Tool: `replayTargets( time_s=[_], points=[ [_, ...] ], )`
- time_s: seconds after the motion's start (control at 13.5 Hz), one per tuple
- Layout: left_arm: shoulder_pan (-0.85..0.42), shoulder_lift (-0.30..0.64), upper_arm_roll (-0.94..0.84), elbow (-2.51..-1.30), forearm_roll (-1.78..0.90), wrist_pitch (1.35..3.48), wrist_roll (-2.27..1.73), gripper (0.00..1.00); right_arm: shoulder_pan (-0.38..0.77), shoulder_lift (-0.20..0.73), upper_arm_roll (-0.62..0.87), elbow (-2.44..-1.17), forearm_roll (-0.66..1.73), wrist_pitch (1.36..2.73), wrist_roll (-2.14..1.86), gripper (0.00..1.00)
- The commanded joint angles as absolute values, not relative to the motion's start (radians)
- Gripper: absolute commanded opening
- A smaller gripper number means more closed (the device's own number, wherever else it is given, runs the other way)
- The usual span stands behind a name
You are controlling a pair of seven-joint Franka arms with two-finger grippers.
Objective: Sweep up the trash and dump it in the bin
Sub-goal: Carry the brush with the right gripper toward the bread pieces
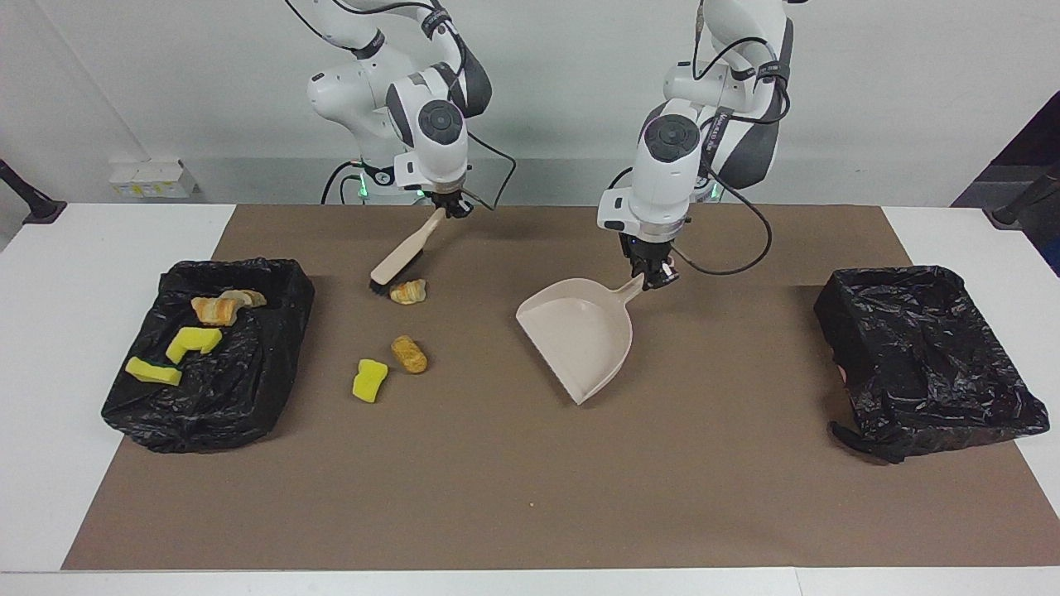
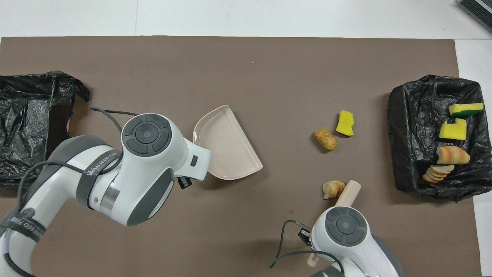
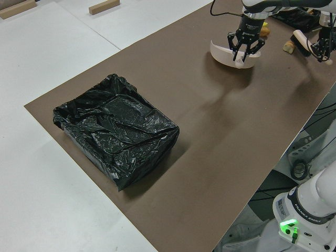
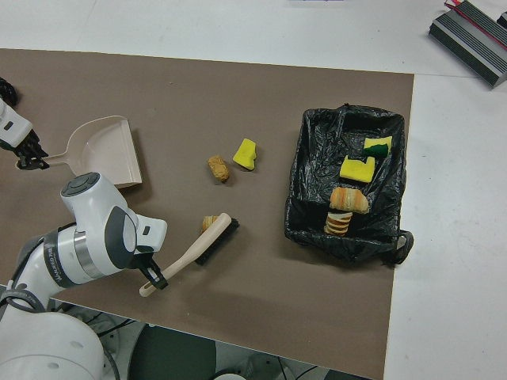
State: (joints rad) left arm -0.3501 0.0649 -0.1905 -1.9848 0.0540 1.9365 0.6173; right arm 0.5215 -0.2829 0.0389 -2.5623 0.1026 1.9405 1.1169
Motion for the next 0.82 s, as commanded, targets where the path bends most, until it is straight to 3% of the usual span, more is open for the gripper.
replayTargets(
  time_s=[0.0, 0.3, 0.74],
  points=[
    [-0.362, 0.018, -0.179, -2.036, 0.04, 1.939, 0.776, 0.0, 0.526, -0.178, 0.043, -2.49, 0.144, 2.037, 1.137, 0.0],
    [-0.364, 0.015, -0.181, -2.069, 0.04, 1.966, 0.801, 0.0, 0.538, -0.019, 0.044, -2.26, 0.143, 2.068, 1.131, 0.0],
    [-0.365, -0.055, -0.181, -2.2, 0.038, 2.031, 0.793, 0.0, 0.578, 0.003, 0.058, -2.175, 0.189, 2.002, 0.812, 0.0]
  ],
)
